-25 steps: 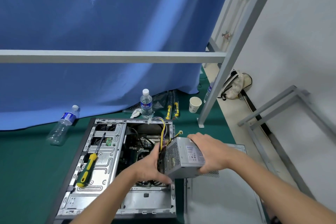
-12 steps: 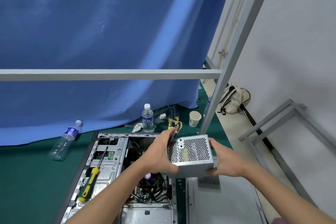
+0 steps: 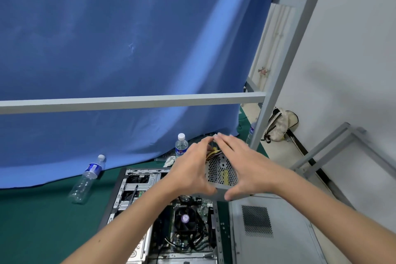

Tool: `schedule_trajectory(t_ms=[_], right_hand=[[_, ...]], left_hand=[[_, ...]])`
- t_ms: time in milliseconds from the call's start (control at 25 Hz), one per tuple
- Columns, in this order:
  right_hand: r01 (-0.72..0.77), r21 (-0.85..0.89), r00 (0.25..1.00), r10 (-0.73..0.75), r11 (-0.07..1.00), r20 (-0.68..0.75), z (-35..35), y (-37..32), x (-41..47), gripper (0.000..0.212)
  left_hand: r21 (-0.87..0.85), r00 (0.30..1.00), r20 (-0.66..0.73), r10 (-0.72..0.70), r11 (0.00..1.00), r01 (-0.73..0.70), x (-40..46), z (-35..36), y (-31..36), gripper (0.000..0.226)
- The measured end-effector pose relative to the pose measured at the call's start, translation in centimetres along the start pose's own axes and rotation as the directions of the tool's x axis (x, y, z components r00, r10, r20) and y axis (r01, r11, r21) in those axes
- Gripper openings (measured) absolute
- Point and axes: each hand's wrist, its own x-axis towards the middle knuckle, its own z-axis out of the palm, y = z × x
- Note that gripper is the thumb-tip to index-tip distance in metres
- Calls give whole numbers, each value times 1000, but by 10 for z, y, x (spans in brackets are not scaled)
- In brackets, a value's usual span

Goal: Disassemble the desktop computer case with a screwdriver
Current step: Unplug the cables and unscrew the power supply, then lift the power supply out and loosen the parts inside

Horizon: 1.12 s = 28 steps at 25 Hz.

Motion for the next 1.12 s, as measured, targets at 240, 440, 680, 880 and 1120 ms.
schedule_trajectory(t_ms=[240,440,680,880,1120], right_hand=[[-2,-48,993,8,999,120,18,-22,23,129],[18,-40,993,-13,999,115,33,-39,39,89],[-1,-43,994,6,999,107,27,-37,33,99],[-60,93,994,51,994,94,28,-25,11,108],[-118,106,993,116,987,22,43,-5,-11,106]], left_hand=[[-36,1000,-17,-22,999,22,-20,-12,-21,128],[-114,999,-18,-33,993,31,-41,-13,-42,129],[-339,998,70,2,941,21,-62,-10,-83,126],[-405,991,130,-40,910,90,-57,10,-88,96],[-278,994,102,32,961,-2,-25,35,-57,92]])
